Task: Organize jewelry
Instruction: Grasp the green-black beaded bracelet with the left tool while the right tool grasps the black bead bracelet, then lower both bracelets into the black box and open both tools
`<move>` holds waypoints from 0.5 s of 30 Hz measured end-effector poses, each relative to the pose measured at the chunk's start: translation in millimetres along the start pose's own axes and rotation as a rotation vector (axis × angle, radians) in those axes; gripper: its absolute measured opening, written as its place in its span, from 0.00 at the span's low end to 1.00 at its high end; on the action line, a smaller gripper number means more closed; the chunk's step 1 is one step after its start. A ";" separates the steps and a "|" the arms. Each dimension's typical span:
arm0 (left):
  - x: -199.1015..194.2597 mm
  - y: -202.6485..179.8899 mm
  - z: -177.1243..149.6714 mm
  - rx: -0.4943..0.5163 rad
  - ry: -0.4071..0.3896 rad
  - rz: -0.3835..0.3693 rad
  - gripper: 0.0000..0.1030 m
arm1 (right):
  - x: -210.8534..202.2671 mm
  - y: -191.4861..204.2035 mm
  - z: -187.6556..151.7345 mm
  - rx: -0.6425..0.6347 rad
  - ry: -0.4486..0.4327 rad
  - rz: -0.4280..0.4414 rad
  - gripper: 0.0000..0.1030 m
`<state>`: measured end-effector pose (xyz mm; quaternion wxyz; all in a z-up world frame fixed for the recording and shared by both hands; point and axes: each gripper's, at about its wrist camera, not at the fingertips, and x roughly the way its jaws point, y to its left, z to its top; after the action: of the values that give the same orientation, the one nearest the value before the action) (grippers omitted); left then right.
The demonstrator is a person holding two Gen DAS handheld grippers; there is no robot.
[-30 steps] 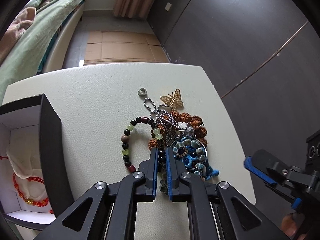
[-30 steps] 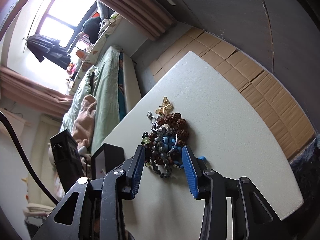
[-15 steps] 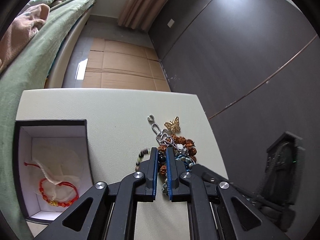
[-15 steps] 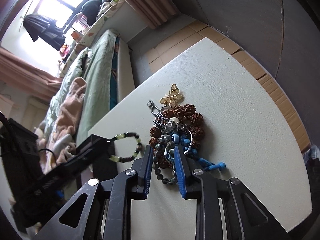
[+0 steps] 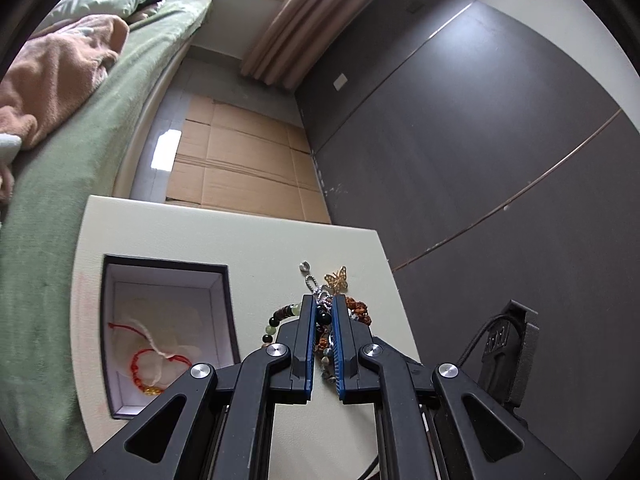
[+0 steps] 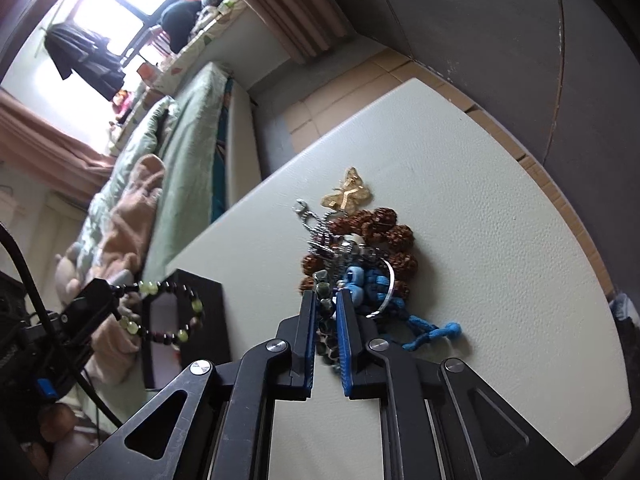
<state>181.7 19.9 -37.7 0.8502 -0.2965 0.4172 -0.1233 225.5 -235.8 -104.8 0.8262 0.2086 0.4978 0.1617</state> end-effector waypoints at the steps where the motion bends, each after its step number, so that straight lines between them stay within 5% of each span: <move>1: -5.7 2.5 0.7 -0.003 -0.009 -0.001 0.08 | -1.8 1.8 -0.7 -0.002 -0.008 0.015 0.11; 15: -45.2 31.8 -3.8 -0.047 -0.085 0.037 0.08 | -14.2 48.4 -20.5 -0.057 -0.088 0.196 0.11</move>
<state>149.5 64.2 -30.1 0.8622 -0.3135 0.3887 -0.0850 197.9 -197.2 -78.2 0.8331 0.2395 0.4332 0.2467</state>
